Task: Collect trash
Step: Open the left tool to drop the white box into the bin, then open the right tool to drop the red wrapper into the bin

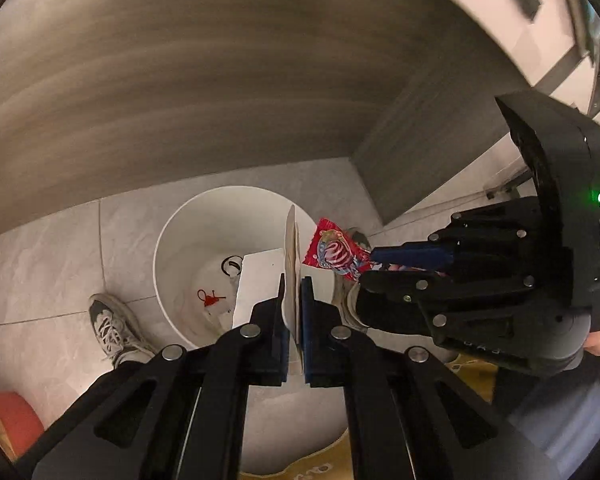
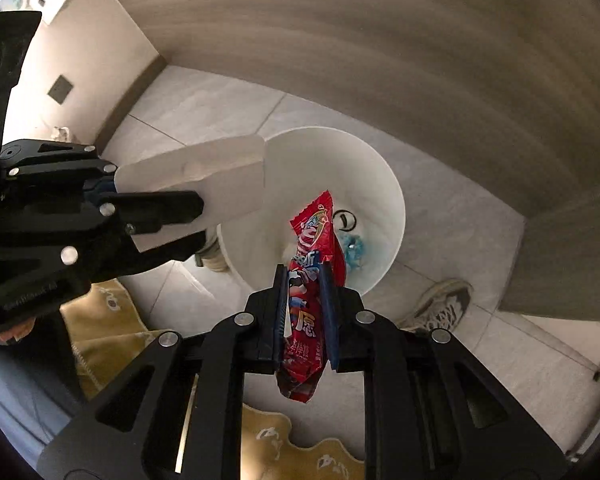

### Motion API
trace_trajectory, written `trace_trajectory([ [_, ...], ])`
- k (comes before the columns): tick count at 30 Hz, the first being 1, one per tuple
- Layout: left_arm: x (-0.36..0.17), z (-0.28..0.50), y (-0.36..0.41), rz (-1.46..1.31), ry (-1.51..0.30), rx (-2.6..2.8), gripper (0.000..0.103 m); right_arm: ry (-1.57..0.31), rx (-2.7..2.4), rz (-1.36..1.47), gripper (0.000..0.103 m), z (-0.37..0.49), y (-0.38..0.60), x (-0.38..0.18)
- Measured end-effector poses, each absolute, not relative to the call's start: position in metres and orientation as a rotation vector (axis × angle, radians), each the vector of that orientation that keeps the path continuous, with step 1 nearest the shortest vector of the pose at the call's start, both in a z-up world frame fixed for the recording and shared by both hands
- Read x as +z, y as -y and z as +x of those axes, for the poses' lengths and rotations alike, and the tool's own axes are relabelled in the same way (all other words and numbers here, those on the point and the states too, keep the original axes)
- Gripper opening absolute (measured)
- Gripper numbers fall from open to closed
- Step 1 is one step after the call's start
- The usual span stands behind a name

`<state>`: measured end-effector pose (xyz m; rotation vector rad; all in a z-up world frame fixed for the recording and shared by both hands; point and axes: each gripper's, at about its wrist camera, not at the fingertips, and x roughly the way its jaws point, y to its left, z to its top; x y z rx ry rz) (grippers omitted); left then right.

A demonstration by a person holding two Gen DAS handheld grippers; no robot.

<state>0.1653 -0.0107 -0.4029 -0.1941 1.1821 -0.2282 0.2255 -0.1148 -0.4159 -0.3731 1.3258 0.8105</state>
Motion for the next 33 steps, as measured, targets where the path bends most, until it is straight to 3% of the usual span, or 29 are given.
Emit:
trace_trajectory([
  [12, -0.454, 0.204, 0.006, -0.162, -1.298, -0.198, 0.008, -1.425, 0.784, -0.364, 0.016, 0.261, 0.104, -0.475],
  [15, -0.461, 0.209, 0.004, -0.156, -1.317, -0.192, 0.022, -1.441, 0.784, -0.365, 0.016, 0.264, 0.1, -0.486],
  [17, -0.465, 0.212, 0.0, -0.169, -1.33, -0.178, 0.057, -1.455, 0.783, -0.371, 0.016, 0.265, 0.096, -0.494],
  [20, -0.469, 0.214, -0.013, -0.162, -1.327, -0.121, 0.091, -1.468, 0.784, -0.378, 0.016, 0.266, 0.095, -0.5],
  [24, -0.457, 0.218, -0.034, -0.179, -1.316, -0.029, 0.097, -1.478, 0.79, -0.376, 0.016, 0.267, 0.093, -0.506],
  [30, -0.434, 0.212, -0.061, -0.237, -1.262, 0.015, 0.097, -1.462, 0.822, -0.416, 0.016, 0.257, 0.081, -0.511],
  [31, -0.432, 0.21, -0.061, -0.24, -1.258, 0.011, 0.097, -1.453, 0.829, -0.419, 0.021, 0.255, 0.08, -0.51],
  [33, -0.427, 0.207, -0.06, -0.243, -1.252, 0.0, 0.097, -1.432, 0.813, -0.426, 0.06, 0.254, 0.078, -0.507],
])
